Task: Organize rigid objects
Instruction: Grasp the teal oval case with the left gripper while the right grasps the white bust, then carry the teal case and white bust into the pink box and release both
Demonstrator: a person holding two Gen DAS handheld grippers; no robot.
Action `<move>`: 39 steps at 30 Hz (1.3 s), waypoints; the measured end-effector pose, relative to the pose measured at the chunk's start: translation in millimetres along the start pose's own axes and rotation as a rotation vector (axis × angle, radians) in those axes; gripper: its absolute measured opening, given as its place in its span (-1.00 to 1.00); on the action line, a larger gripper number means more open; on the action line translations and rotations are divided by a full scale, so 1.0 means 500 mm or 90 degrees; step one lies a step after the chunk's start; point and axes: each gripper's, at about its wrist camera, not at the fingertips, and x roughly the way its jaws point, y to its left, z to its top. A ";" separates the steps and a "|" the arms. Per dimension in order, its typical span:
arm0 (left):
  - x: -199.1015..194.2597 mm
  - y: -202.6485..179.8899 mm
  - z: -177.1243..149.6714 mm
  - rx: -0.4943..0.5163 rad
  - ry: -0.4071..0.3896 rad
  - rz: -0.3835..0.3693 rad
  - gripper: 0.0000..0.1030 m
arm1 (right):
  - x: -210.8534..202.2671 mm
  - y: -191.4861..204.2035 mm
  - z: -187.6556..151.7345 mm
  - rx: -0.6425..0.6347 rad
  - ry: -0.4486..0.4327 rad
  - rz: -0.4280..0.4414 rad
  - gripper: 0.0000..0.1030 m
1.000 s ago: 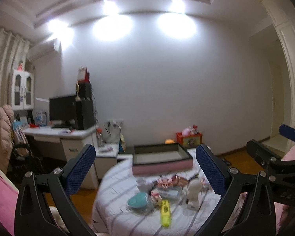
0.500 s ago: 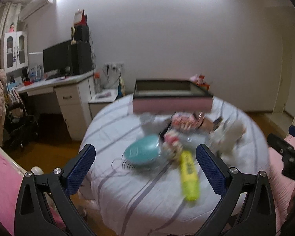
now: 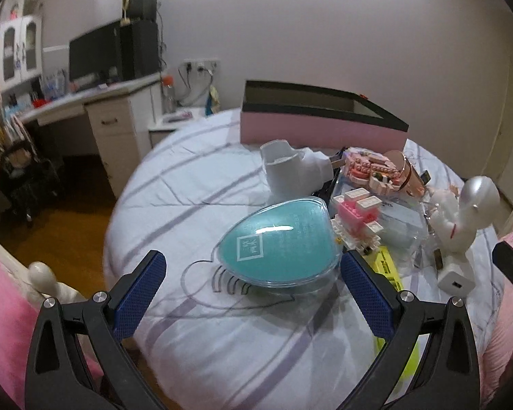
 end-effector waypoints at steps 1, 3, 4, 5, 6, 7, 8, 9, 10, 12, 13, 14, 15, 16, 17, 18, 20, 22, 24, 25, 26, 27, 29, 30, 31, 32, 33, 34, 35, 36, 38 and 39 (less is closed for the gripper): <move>0.007 0.001 0.001 -0.005 0.004 -0.006 1.00 | 0.004 0.001 0.002 0.001 0.002 0.002 1.00; 0.023 0.000 0.005 -0.005 0.010 -0.018 1.00 | 0.011 0.002 0.004 0.003 0.005 0.007 1.00; 0.030 -0.001 0.008 -0.003 0.013 -0.021 1.00 | 0.015 0.003 0.005 0.002 0.008 0.010 1.00; 0.035 -0.001 0.011 -0.001 0.014 -0.024 1.00 | 0.018 0.004 0.006 0.003 0.007 0.012 1.00; 0.038 0.000 0.014 0.000 0.014 -0.028 1.00 | 0.022 0.006 0.008 0.003 0.007 0.015 1.00; 0.041 0.001 0.015 0.002 0.015 -0.034 0.98 | 0.025 0.008 0.009 0.002 0.007 0.016 1.00; 0.043 0.003 0.018 0.003 0.015 -0.042 0.90 | 0.030 0.010 0.010 0.000 0.009 0.016 1.00; 0.046 0.005 0.021 0.002 0.016 -0.050 0.82 | 0.034 0.014 0.011 -0.001 0.012 0.020 1.00; 0.048 0.006 0.023 0.001 0.016 -0.060 0.57 | 0.038 0.017 0.012 -0.001 0.013 0.023 1.00; 0.053 0.004 0.025 0.008 0.018 -0.071 0.35 | 0.048 0.023 0.016 -0.001 0.016 0.026 1.00; 0.054 0.001 0.025 0.015 0.017 -0.069 0.35 | 0.052 0.025 0.018 -0.001 0.015 0.029 1.00; 0.054 -0.002 0.026 0.022 0.016 -0.066 0.35 | 0.055 0.029 0.021 -0.001 0.012 0.033 1.00; 0.053 -0.004 0.026 0.025 0.015 -0.064 0.35 | 0.056 0.032 0.025 0.000 0.008 0.036 1.00; 0.053 -0.003 0.027 0.024 0.016 -0.064 0.35 | 0.058 0.035 0.029 -0.001 0.005 0.040 1.00; 0.052 -0.004 0.027 0.023 0.013 -0.065 0.35 | 0.060 0.039 0.034 -0.002 0.003 0.045 1.00; 0.050 -0.004 0.027 0.022 0.011 -0.064 0.35 | 0.063 0.042 0.039 -0.002 0.000 0.049 1.00; 0.053 -0.004 0.029 0.026 0.015 -0.063 0.35 | 0.071 0.047 0.046 -0.002 0.002 0.061 0.95; 0.051 -0.004 0.028 0.027 0.017 -0.062 0.35 | 0.082 0.053 0.052 -0.001 0.007 0.064 0.71; 0.050 -0.006 0.027 0.024 0.016 -0.058 0.35 | 0.096 0.055 0.053 0.000 0.018 0.071 0.39; 0.050 -0.004 0.025 0.024 0.018 -0.058 0.35 | 0.106 0.055 0.053 0.001 0.028 0.076 0.24; 0.052 -0.001 0.023 0.021 0.019 -0.060 0.35 | 0.112 0.055 0.052 0.002 0.034 0.080 0.21; 0.052 0.002 0.022 0.018 0.021 -0.062 0.35 | 0.119 0.056 0.049 0.005 0.042 0.084 0.08; 0.053 0.008 0.023 0.005 0.023 -0.066 0.37 | 0.124 0.056 0.045 0.005 0.043 0.085 0.08; 0.054 0.008 0.024 0.002 0.026 -0.067 0.38 | 0.123 0.059 0.045 0.002 0.041 0.083 0.08; 0.056 0.008 0.025 0.002 0.029 -0.066 0.38 | 0.124 0.059 0.045 -0.001 0.041 0.083 0.08; 0.058 0.006 0.024 0.008 0.032 -0.064 0.33 | 0.125 0.060 0.045 -0.004 0.040 0.083 0.08; 0.057 0.005 0.024 0.013 0.027 -0.059 0.33 | 0.125 0.059 0.046 -0.005 0.041 0.084 0.08; 0.053 0.004 0.023 0.015 0.022 -0.053 0.33 | 0.125 0.059 0.047 -0.005 0.042 0.085 0.08; 0.051 0.004 0.023 0.018 0.021 -0.050 0.33 | 0.126 0.058 0.048 -0.007 0.041 0.084 0.08; 0.046 0.004 0.023 0.018 0.016 -0.046 0.33 | 0.125 0.058 0.048 -0.009 0.041 0.083 0.08; 0.034 0.004 0.025 0.022 0.008 -0.036 0.33 | 0.123 0.057 0.049 -0.009 0.038 0.084 0.07; 0.027 0.004 0.027 0.026 0.002 -0.032 0.33 | 0.120 0.056 0.051 -0.010 0.035 0.084 0.07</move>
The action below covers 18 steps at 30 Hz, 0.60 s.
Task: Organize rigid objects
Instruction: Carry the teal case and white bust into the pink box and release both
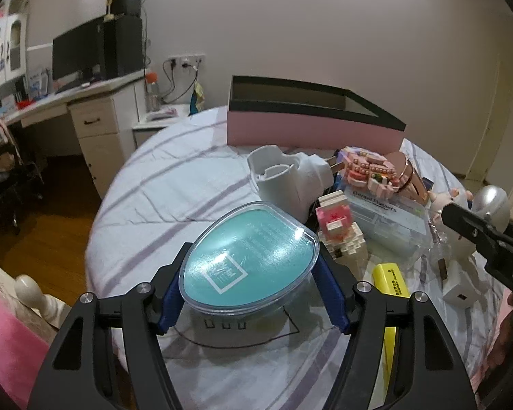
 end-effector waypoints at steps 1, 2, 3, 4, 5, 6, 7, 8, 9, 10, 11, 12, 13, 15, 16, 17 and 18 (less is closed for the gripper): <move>-0.005 -0.001 0.002 0.003 -0.002 0.002 0.33 | -0.001 0.000 0.003 -0.003 -0.001 -0.001 0.07; -0.014 -0.001 0.006 0.004 -0.009 0.001 0.33 | -0.003 0.000 0.005 -0.004 -0.004 -0.001 0.07; -0.021 -0.002 0.009 0.004 -0.013 -0.003 0.33 | -0.006 0.001 0.009 -0.006 -0.007 -0.001 0.07; -0.025 -0.002 0.012 0.006 -0.016 -0.008 0.33 | -0.008 0.002 0.012 -0.008 -0.008 0.000 0.07; -0.031 -0.002 0.015 0.003 -0.025 -0.009 0.33 | -0.009 0.003 0.016 -0.011 -0.010 -0.001 0.07; -0.034 -0.002 0.018 0.006 -0.024 -0.008 0.33 | -0.010 0.004 0.018 -0.015 -0.015 -0.002 0.07; -0.037 -0.002 0.020 0.007 -0.026 -0.005 0.33 | -0.010 0.005 0.020 -0.016 -0.015 -0.001 0.07; -0.042 -0.001 0.022 0.006 -0.029 -0.006 0.33 | -0.010 0.005 0.023 -0.016 -0.016 0.002 0.07; -0.047 0.001 0.025 0.001 -0.034 -0.009 0.33 | -0.009 0.003 0.024 -0.016 -0.017 0.003 0.07; -0.052 0.002 0.028 -0.004 -0.038 -0.014 0.33 | -0.010 0.003 0.025 -0.019 -0.017 0.003 0.07; -0.057 0.004 0.032 -0.008 -0.041 -0.022 0.33 | -0.009 0.003 0.026 -0.021 -0.016 0.002 0.07; -0.060 0.004 0.036 -0.010 -0.046 -0.025 0.33 | -0.008 0.002 0.028 -0.023 -0.016 0.002 0.07; -0.061 0.001 0.040 -0.004 -0.048 -0.028 0.33 | -0.008 0.001 0.028 -0.023 -0.019 0.002 0.07; -0.054 -0.005 0.043 0.003 -0.050 -0.021 0.33 | -0.002 0.000 0.029 -0.025 -0.012 0.001 0.07; -0.050 -0.008 0.044 0.006 -0.042 -0.020 0.33 | -0.002 -0.001 0.029 -0.025 -0.015 -0.001 0.07; -0.049 -0.010 0.044 0.003 -0.042 -0.024 0.33 | 0.000 -0.003 0.028 -0.026 -0.014 -0.002 0.06; -0.049 -0.011 0.044 -0.001 -0.043 -0.028 0.33 | 0.000 -0.004 0.027 -0.028 -0.013 0.000 0.07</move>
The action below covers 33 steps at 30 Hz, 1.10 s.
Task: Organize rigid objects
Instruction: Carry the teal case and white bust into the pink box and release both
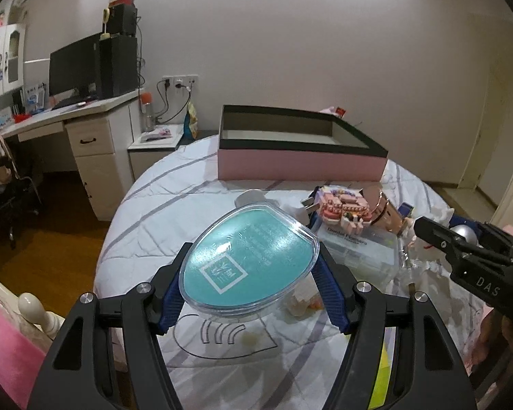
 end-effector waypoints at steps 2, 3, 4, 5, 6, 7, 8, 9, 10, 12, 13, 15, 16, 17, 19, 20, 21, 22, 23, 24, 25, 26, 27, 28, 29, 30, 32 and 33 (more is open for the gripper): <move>0.002 -0.008 0.001 0.002 0.004 -0.012 0.33 | -0.002 -0.002 -0.002 0.003 -0.003 -0.002 0.07; 0.004 -0.014 0.001 0.008 0.006 -0.012 0.33 | -0.003 -0.003 -0.004 0.001 -0.003 -0.005 0.07; 0.004 -0.019 0.000 0.015 0.006 -0.011 0.33 | -0.005 -0.003 -0.007 -0.001 -0.006 -0.009 0.07; 0.004 -0.025 -0.002 0.022 0.005 -0.013 0.33 | -0.008 -0.004 -0.012 -0.004 -0.009 -0.013 0.07; 0.003 -0.028 -0.004 0.022 0.007 -0.016 0.33 | -0.010 -0.005 -0.018 -0.006 -0.010 -0.018 0.07; 0.002 -0.028 -0.006 0.020 0.011 -0.021 0.33 | -0.011 -0.008 -0.024 -0.005 -0.006 -0.024 0.07; 0.001 -0.029 -0.008 0.019 0.012 -0.024 0.33 | -0.012 -0.013 -0.032 0.001 -0.005 -0.027 0.07; 0.001 -0.029 -0.008 0.019 0.013 -0.026 0.33 | -0.012 -0.020 -0.043 0.009 -0.002 -0.029 0.07; 0.001 -0.031 -0.008 0.023 0.016 -0.025 0.33 | -0.014 -0.024 -0.050 0.012 -0.003 -0.031 0.06; 0.000 -0.033 -0.008 0.027 0.015 -0.022 0.33 | -0.007 -0.036 -0.062 0.019 0.013 -0.032 0.03; 0.000 -0.035 -0.007 0.027 0.015 -0.024 0.33 | -0.004 -0.041 -0.065 0.025 0.014 -0.028 0.03; 0.001 -0.038 -0.003 0.030 0.015 -0.026 0.33 | -0.002 -0.050 -0.066 0.034 0.011 -0.018 0.03; 0.002 -0.041 -0.002 0.032 0.015 -0.027 0.33 | -0.002 -0.053 -0.064 0.039 0.010 -0.016 0.03; 0.002 -0.045 -0.001 0.034 0.017 -0.028 0.33 | -0.001 -0.054 -0.063 0.039 0.010 -0.017 0.03; 0.003 -0.050 0.002 0.035 0.015 -0.032 0.33 | 0.001 -0.056 -0.065 0.033 0.006 -0.016 0.02; 0.002 -0.054 0.003 0.038 0.015 -0.038 0.33 | -0.001 -0.057 -0.067 0.034 0.002 -0.014 0.02; 0.001 -0.057 0.005 0.039 0.015 -0.042 0.33 | -0.003 -0.060 -0.068 0.037 0.001 -0.010 0.02; 0.000 -0.061 0.009 0.042 0.014 -0.045 0.33 | -0.007 -0.062 -0.067 0.041 -0.001 -0.007 0.02; 0.000 -0.066 0.014 0.045 0.012 -0.046 0.33 | -0.010 -0.064 -0.064 0.042 -0.004 -0.006 0.02; 0.000 -0.070 0.021 0.047 0.011 -0.049 0.33 | -0.013 -0.065 -0.057 0.038 -0.007 -0.004 0.01; 0.001 -0.074 0.028 0.048 0.009 -0.053 0.33 | -0.015 -0.065 -0.049 0.034 -0.012 -0.003 0.02; 0.002 -0.079 0.040 0.049 0.004 -0.059 0.33 | -0.018 -0.065 -0.039 0.029 -0.016 -0.002 0.02; 0.003 -0.082 0.051 0.048 -0.002 -0.063 0.33 | -0.021 -0.065 -0.027 0.026 -0.023 0.001 0.01; 0.006 -0.086 0.060 0.051 -0.006 -0.067 0.33 | -0.024 -0.064 -0.016 0.023 -0.029 0.002 0.02; 0.011 -0.092 0.075 0.054 -0.009 -0.068 0.33 | -0.023 -0.063 0.000 0.017 -0.030 0.000 0.02; 0.014 -0.098 0.087 0.059 -0.013 -0.067 0.33 | -0.020 -0.063 0.011 0.015 -0.032 0.000 0.02; 0.023 -0.111 0.117 0.076 -0.025 -0.064 0.33 | -0.011 -0.064 0.039 0.013 -0.033 0.006 0.02; 0.030 -0.116 0.134 0.080 -0.029 -0.066 0.33 | -0.004 -0.065 0.057 0.015 -0.034 0.013 0.02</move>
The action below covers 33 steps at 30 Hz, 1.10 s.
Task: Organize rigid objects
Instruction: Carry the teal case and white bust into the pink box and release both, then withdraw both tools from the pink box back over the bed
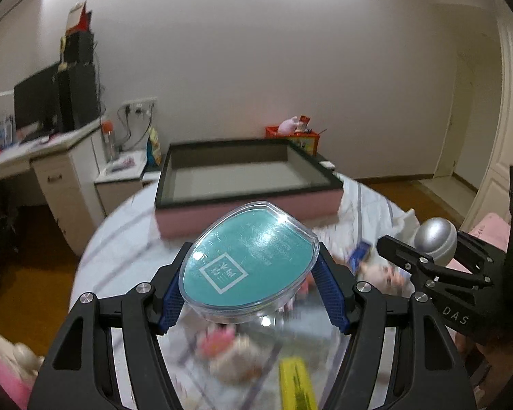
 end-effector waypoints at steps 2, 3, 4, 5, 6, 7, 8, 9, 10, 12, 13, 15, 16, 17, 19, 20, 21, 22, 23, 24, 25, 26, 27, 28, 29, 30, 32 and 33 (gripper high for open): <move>0.023 0.001 0.033 0.006 0.002 -0.003 0.33 | 0.018 0.002 0.034 -0.004 0.004 0.004 0.02; 0.033 0.001 0.049 0.014 0.002 0.001 0.33 | 0.030 0.006 0.057 -0.006 0.005 0.006 0.02; 0.043 0.000 0.062 0.023 0.001 0.006 0.33 | 0.039 0.007 0.076 -0.007 0.004 0.013 0.02; 0.060 0.003 0.082 0.032 0.000 0.012 0.33 | 0.055 0.009 0.099 -0.011 0.009 0.016 0.02; 0.073 0.007 0.096 0.032 0.001 0.011 0.33 | 0.069 0.009 0.119 -0.011 0.008 0.020 0.02; 0.092 0.014 0.113 0.029 0.007 0.005 0.33 | 0.088 0.009 0.139 -0.011 0.012 0.025 0.02; 0.113 0.022 0.132 0.031 0.015 0.007 0.33 | 0.117 0.009 0.160 -0.012 0.029 0.029 0.02; 0.131 0.027 0.145 0.037 0.022 0.011 0.33 | 0.142 0.005 0.177 -0.006 0.038 0.041 0.02; 0.153 0.034 0.160 0.042 0.030 0.017 0.33 | 0.168 0.003 0.190 -0.002 0.049 0.049 0.02; 0.205 0.049 0.187 0.047 0.050 0.029 0.33 | 0.231 0.004 0.214 -0.008 0.088 0.044 0.02; 0.231 0.056 0.195 0.046 0.064 0.028 0.33 | 0.261 0.005 0.221 -0.008 0.100 0.046 0.02; 0.281 0.074 0.207 0.040 0.092 0.038 0.33 | 0.326 0.008 0.231 -0.007 0.143 0.045 0.02; 0.309 0.085 0.210 0.038 0.108 0.041 0.33 | 0.342 0.009 0.230 -0.008 0.152 0.040 0.02; 0.328 0.095 0.210 0.034 0.122 0.042 0.33 | 0.372 0.011 0.232 -0.014 0.172 0.031 0.02; 0.370 0.114 0.203 0.023 0.158 0.033 0.33 | 0.409 0.011 0.231 -0.014 0.193 0.028 0.02; 0.394 0.125 0.195 0.016 0.182 0.034 0.33 | 0.426 0.011 0.227 -0.018 0.204 0.024 0.02; 0.413 0.130 0.187 0.019 0.205 0.039 0.33 | 0.444 0.010 0.223 -0.020 0.219 0.021 0.02; 0.422 0.131 0.181 0.022 0.211 0.042 0.33 | 0.455 0.008 0.219 -0.017 0.227 0.022 0.03; 0.434 0.131 0.170 0.026 0.220 0.051 0.33 | 0.469 0.007 0.215 -0.014 0.240 0.026 0.03; 0.441 0.133 0.166 0.027 0.229 0.057 0.33 | 0.480 0.004 0.210 -0.007 0.252 0.031 0.03; 0.445 0.134 0.161 0.025 0.231 0.057 0.33 | 0.489 0.001 0.208 0.001 0.257 0.039 0.03; 0.451 0.138 0.158 0.023 0.235 0.053 0.34 | 0.497 0.001 0.203 0.003 0.262 0.036 0.03; 0.452 0.139 0.156 0.023 0.239 0.056 0.34 | 0.499 -0.005 0.203 0.002 0.261 0.035 0.04; 0.448 0.139 0.155 0.023 0.236 0.062 0.37 | 0.503 -0.007 0.201 0.002 0.264 0.036 0.05; 0.438 0.137 0.160 0.026 0.219 0.068 0.45 | 0.505 -0.010 0.198 0.007 0.271 0.039 0.05; 0.429 0.138 0.163 0.024 0.207 0.077 0.51 | 0.506 -0.018 0.201 0.019 0.269 0.046 0.09; 0.399 0.142 0.175 0.025 0.170 0.091 0.71 | 0.492 -0.024 0.208 0.028 0.248 0.046 0.33; 0.382 0.144 0.180 0.023 0.154 0.094 0.85 | 0.478 -0.029 0.213 0.032 0.233 0.034 0.55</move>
